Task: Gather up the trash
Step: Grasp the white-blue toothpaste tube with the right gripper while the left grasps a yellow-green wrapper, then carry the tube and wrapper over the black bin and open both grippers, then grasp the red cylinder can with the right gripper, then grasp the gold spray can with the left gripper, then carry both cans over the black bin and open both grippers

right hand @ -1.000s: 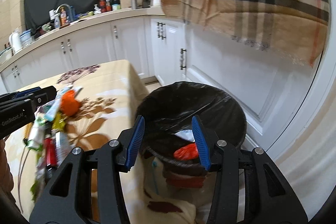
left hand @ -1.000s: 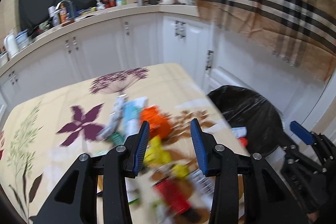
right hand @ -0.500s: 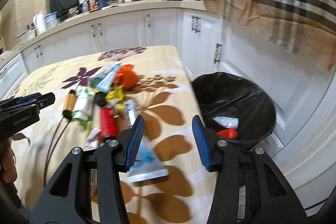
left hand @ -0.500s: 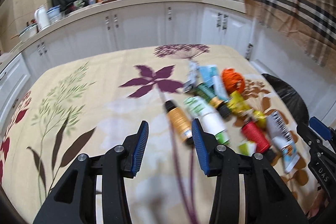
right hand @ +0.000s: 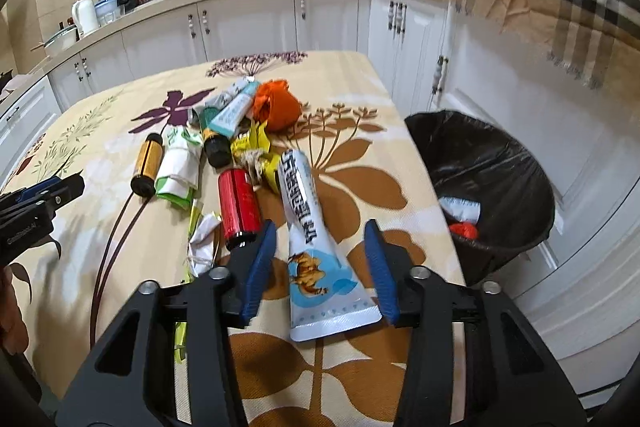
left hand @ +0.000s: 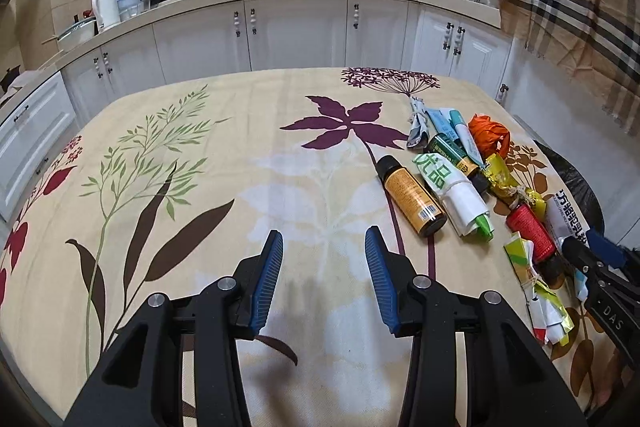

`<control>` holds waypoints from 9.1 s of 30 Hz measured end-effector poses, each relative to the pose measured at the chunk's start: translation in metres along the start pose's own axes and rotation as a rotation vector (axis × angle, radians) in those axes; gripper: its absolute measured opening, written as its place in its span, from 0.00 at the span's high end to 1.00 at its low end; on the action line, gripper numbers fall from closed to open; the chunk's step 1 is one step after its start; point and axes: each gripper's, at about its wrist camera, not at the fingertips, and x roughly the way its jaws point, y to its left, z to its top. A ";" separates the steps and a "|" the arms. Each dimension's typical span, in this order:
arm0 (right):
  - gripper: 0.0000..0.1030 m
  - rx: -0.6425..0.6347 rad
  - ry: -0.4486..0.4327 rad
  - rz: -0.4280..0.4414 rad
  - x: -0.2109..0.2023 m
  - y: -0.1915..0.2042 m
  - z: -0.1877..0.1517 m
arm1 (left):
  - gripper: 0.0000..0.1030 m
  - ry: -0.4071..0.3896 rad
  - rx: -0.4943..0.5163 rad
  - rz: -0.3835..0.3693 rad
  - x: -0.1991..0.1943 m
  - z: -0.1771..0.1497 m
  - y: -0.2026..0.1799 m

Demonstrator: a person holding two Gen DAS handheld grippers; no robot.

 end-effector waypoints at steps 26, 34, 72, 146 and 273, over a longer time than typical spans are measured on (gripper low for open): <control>0.75 0.089 -0.099 -0.043 -0.035 -0.053 -0.017 | 0.45 -0.015 0.158 -0.158 -0.023 -0.022 -0.114; 0.75 0.118 -0.106 -0.032 -0.037 -0.064 -0.024 | 0.63 0.026 0.221 -0.151 -0.012 -0.039 -0.132; 0.75 0.146 -0.239 -0.213 -0.026 -0.118 0.043 | 0.82 -0.150 0.233 -0.262 0.004 0.054 -0.192; 0.56 0.016 -0.123 -0.038 -0.014 -0.008 0.027 | 0.50 -0.043 0.040 -0.003 0.006 0.033 -0.029; 0.77 0.179 -0.171 -0.298 0.034 -0.178 0.072 | 0.76 -0.106 0.319 -0.334 0.056 0.089 -0.264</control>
